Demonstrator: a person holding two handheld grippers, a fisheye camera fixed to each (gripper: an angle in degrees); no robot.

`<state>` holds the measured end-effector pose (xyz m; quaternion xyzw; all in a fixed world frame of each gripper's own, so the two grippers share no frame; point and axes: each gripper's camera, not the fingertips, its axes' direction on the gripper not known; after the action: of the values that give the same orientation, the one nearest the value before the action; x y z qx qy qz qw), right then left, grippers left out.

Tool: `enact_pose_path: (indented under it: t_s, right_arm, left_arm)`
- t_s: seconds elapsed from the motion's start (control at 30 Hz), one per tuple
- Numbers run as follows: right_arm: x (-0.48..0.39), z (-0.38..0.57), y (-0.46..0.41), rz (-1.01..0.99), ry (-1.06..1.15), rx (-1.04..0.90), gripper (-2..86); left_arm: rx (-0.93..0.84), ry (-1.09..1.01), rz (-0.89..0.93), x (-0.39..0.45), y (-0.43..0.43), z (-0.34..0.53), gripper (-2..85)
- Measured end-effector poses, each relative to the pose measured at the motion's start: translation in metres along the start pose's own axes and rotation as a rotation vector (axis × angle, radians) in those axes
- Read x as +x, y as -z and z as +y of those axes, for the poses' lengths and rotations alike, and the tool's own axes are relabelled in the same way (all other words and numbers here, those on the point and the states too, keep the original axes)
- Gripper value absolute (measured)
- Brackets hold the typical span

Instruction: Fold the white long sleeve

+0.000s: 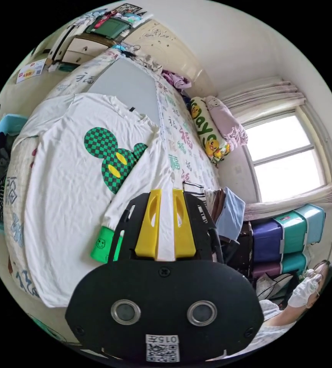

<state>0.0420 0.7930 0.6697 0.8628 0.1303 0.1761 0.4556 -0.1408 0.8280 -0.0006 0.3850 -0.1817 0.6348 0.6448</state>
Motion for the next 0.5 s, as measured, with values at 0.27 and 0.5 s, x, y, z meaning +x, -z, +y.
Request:
enact_pose_path:
  t_s: [0.27, 0.5]
  right_arm:
    - [0.015, -0.098, -0.084, 0.071, 0.183, -0.085, 6.7]
    - [0.013, -0.159, -0.182, 0.138, 0.275, -0.207, 8.3]
  left_arm:
    - [-0.034, 0.06, 0.023, 0.022, -0.079, -0.159, 7.2]
    - [-0.088, 0.043, -0.022, 0.034, -0.13, -0.25, 9.0]
